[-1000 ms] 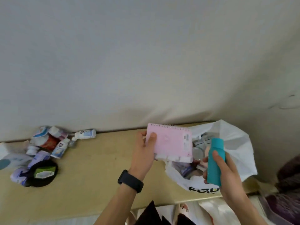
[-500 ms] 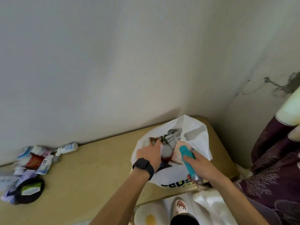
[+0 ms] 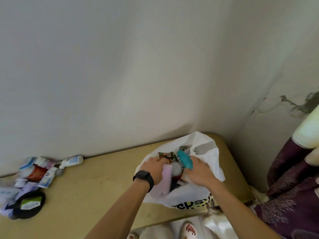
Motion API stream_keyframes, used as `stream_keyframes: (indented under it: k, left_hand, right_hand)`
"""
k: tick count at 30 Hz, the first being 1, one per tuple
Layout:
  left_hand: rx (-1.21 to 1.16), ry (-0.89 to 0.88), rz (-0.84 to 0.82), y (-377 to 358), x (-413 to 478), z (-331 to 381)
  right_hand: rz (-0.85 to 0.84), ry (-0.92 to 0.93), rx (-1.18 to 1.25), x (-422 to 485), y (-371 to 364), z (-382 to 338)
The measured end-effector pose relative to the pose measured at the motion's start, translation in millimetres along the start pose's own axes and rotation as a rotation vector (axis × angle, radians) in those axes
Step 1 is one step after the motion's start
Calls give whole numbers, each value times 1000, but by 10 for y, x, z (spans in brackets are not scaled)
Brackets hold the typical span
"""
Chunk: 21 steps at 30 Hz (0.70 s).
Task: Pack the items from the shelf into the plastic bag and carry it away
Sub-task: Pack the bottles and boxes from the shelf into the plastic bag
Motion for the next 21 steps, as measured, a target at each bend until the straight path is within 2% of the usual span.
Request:
stream_keyframes:
  k: [2, 4, 6, 8, 12, 15, 17, 19, 21]
  left_hand:
    - [244, -15, 114, 55, -76, -30]
    - [285, 90, 94, 33, -162, -137]
    - [131, 283, 7, -55, -279, -311]
    - [-121, 399, -40, -187, -386, -483]
    - [-375, 483, 6, -402, -540, -748]
    - [-582, 478, 25, -521, -573, -778]
    - [-713, 487, 100, -554, -591, -752]
    - [-819, 502, 288, -488, -610, -715]
    - [-943, 488, 549, -249, -679, -611]
  right_hand:
    - [108, -4, -100, 5, 31, 118]
    - [245, 15, -43, -23, 138, 219]
    - [386, 38, 18, -27, 274, 296]
    - [488, 23, -17, 14, 362, 359]
    - [470, -6, 16, 28, 373, 403]
    - [359, -3, 299, 2, 323, 373]
    - [287, 22, 687, -28, 309, 333]
    - [226, -44, 1027, -65, 309, 300]
    - [145, -130, 1234, -129, 320, 233]
Point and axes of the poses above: each hand's wrist, its own x-axis towards the middle knuckle, its own y-axis out of the back of the hand, z = x × y, the point moved 5 cm from there along x, towards the middle knuckle, and after that the axes turned 15 degrees about -y, right-handed, at the moved point
